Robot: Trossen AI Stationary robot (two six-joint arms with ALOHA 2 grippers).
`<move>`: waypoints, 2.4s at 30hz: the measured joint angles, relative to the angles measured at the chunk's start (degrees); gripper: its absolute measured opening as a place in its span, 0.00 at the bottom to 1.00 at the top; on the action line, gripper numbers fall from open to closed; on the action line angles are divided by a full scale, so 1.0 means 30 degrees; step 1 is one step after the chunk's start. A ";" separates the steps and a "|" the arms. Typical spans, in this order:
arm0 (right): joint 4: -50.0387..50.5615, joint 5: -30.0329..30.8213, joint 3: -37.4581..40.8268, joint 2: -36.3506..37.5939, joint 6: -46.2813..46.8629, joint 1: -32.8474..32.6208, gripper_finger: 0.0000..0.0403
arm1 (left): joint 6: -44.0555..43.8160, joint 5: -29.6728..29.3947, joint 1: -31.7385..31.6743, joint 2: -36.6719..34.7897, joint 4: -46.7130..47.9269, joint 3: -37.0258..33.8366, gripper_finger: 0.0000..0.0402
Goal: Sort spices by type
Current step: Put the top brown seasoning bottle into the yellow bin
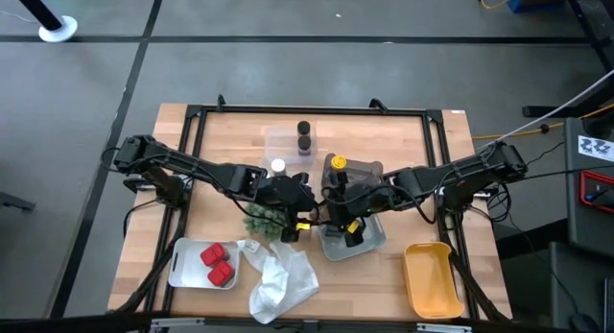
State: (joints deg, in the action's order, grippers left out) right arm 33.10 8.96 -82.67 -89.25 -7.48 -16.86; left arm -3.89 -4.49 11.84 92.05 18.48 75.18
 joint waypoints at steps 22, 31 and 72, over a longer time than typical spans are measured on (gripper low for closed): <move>0.1200 -0.0641 -0.0012 0.0342 0.1773 0.0022 0.46 | -0.0714 -0.1065 0.0058 0.0007 -0.0037 0.0007 0.48; 0.1607 -0.0566 -0.0029 0.0503 0.2651 0.0015 0.46 | -0.0710 -0.0859 0.0036 0.0015 -0.0192 0.0007 0.49; 1.3464 0.1839 0.1142 0.0868 2.9837 -1.3392 0.46 | -0.2142 -0.1217 0.0054 -0.0262 0.2132 -0.0015 0.63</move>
State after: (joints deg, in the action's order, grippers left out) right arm 73.50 14.48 -79.25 -86.65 82.03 -57.04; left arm -10.32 -8.14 12.00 91.26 24.87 75.13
